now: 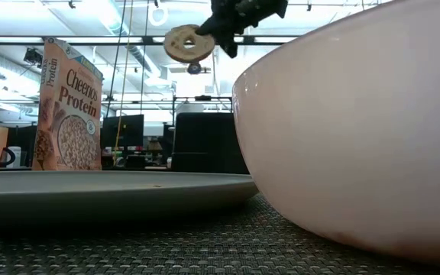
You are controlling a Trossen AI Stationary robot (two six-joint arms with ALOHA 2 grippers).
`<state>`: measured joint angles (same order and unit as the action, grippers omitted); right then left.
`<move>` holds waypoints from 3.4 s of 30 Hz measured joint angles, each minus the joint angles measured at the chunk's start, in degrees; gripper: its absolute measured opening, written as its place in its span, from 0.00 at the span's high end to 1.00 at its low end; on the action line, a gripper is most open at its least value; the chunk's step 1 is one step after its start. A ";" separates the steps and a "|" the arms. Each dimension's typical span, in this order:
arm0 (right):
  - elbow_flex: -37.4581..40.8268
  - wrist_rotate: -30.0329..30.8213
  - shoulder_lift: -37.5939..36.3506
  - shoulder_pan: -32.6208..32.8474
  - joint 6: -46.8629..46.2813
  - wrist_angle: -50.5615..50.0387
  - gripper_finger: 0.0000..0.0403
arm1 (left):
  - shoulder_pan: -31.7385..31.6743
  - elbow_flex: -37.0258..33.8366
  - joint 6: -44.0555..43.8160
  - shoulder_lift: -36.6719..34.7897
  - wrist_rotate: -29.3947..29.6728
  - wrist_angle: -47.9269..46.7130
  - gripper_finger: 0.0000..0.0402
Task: Arrange a breakfast setting
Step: Put the bread on the gray plate, then put the apple on the gray plate
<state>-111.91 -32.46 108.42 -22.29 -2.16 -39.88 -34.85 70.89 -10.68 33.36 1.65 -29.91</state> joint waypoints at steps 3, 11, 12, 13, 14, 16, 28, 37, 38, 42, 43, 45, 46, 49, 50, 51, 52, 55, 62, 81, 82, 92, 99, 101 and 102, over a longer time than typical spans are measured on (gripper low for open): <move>3.52 -2.66 0.07 3.01 -2.13 -0.04 0.83 | -0.01 0.00 0.00 -0.02 0.00 0.00 0.51; 14.47 -5.37 0.04 10.04 -6.01 2.80 0.83 | 0.00 0.00 -0.04 -0.02 0.00 0.01 0.51; 15.87 -5.40 0.04 10.77 -6.68 3.40 0.83 | -0.02 0.00 -0.04 0.00 0.00 0.02 0.51; 17.58 -5.48 0.04 11.46 -7.31 4.99 0.83 | -0.02 0.00 -0.04 0.00 0.00 0.00 0.51; 19.29 -5.75 0.04 12.19 -8.12 7.08 0.83 | 0.00 0.00 -0.06 0.00 0.00 0.01 0.51; 23.34 -6.69 0.04 13.63 -10.44 11.85 0.83 | 0.00 0.00 -0.31 0.01 0.00 0.00 0.51; 37.56 -7.02 0.11 19.98 -20.80 32.13 0.83 | 0.00 0.00 -0.72 0.07 0.00 0.02 0.51; 40.80 -3.99 0.27 22.83 -20.78 34.38 0.83 | 0.00 0.00 -2.09 0.07 0.00 0.02 0.51; 40.80 -3.95 0.80 23.14 -20.55 34.94 0.83 | 0.00 0.00 -2.11 0.07 0.00 0.00 0.51; 40.82 -4.24 3.81 24.13 -20.45 36.93 0.83 | 0.02 -0.02 -2.24 0.07 0.00 0.02 0.51; 40.82 -4.26 4.60 24.16 -20.46 37.48 0.83 | 0.02 -0.02 -2.47 0.07 0.00 0.01 0.51; 40.85 -4.33 5.78 24.18 -21.35 39.32 0.83 | 0.02 -0.02 -2.76 0.07 -0.02 -0.02 0.51; 40.82 -4.64 6.32 24.15 -22.04 40.69 0.83 | 0.02 -0.02 -2.96 0.07 -0.01 -0.06 0.51; 40.82 -5.30 6.88 23.96 -22.71 41.46 0.83 | 0.02 -0.02 -3.22 0.07 -0.02 -0.07 0.51; 40.81 -5.05 7.01 23.98 -21.95 41.56 0.83 | 0.02 -0.02 -3.28 0.07 -0.02 -0.07 0.51; 40.78 -4.86 7.14 24.02 -21.40 41.60 0.83 | 0.02 -0.02 -3.30 0.07 -0.02 -0.09 0.51; 40.78 -4.93 7.23 24.03 -21.18 41.46 0.83 | 0.02 -0.02 -3.27 0.07 -0.02 -0.09 0.51; 40.80 -3.65 7.38 24.16 -21.69 41.39 0.83 | 0.04 -0.02 -2.36 0.05 -0.02 -0.67 0.51; 40.78 -3.54 7.63 24.16 -21.90 40.62 0.73 | 0.02 -0.04 0.83 -0.02 -2.53 -2.41 0.51; 40.78 6.51 -3.73 17.26 -19.51 33.51 0.65 | 0.13 6.36 -2.86 0.61 -35.21 -40.05 0.54; 40.78 8.46 -5.53 16.84 -18.84 32.61 0.65 | 0.11 6.32 -3.50 0.66 -36.66 -43.91 0.55; 40.78 27.87 -19.44 13.26 -14.14 27.62 0.65 | 0.11 5.83 5.65 3.57 -35.43 -52.83 0.55; 40.78 28.58 -22.63 11.77 -13.65 27.66 0.65 | 0.09 -4.19 11.23 5.55 -23.03 -43.35 0.55; 40.78 28.58 -22.73 11.65 -12.89 27.50 0.65 | 0.09 -9.74 11.25 5.46 -26.47 -35.41 0.55; 40.78 28.58 -22.68 11.63 -12.75 27.54 0.65 | 0.09 -12.89 10.52 5.12 -28.92 -31.04 0.55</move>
<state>-71.13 -3.88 85.74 -10.66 -14.91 -12.34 -34.76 58.00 -0.16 38.48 -27.27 -60.95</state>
